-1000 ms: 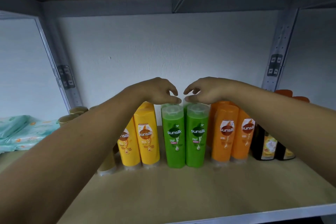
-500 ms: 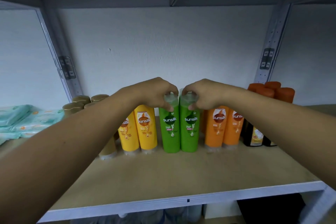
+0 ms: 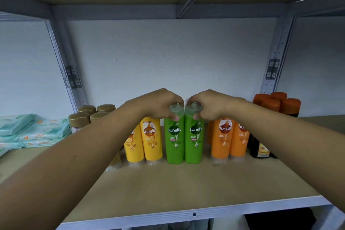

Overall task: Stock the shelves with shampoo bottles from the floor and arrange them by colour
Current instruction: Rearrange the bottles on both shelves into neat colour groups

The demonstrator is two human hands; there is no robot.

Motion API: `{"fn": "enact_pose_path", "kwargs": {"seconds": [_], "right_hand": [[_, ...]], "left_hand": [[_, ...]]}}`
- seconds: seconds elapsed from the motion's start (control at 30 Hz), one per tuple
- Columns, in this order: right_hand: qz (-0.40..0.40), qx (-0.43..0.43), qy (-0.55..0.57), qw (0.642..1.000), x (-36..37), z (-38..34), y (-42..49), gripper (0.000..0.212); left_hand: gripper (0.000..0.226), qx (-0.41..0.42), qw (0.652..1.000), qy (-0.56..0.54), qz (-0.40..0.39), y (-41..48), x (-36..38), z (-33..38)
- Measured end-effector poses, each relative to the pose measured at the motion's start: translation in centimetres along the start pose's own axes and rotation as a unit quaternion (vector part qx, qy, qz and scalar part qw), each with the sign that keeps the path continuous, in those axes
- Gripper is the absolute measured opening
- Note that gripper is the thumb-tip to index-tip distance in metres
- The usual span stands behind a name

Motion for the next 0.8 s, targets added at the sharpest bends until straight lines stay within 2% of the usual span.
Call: {"fn": "enact_pose_path", "kwargs": {"seconds": [0.23, 0.5, 0.8], "right_hand": [[0.010, -0.002, 0.015, 1.000, -0.1, 0.3, -0.2, 0.055], [0.048, -0.044, -0.022, 0.998, -1.6, -0.3, -3.4, 0.048], [0.039, -0.004, -0.069, 0.997, -3.9, 2.0, -9.5, 0.051]], "left_hand": [[0.059, -0.021, 1.000, 0.005, 0.010, -0.5, -0.3, -0.5], [0.058, -0.043, 0.997, 0.059, 0.011, -2.0, -0.4, 0.5], [0.055, -0.017, 0.996, 0.074, 0.040, -3.6, -3.7, 6.0]]}}
Point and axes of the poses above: each hand's wrist, its own y-axis towards the middle knuckle, its own x-axis out of the palm, z = x × y, the point moved 9 cm from there along y, towards the middle knuckle, and after that the axes turned 3 degrees about y, right-handed, at the moved point
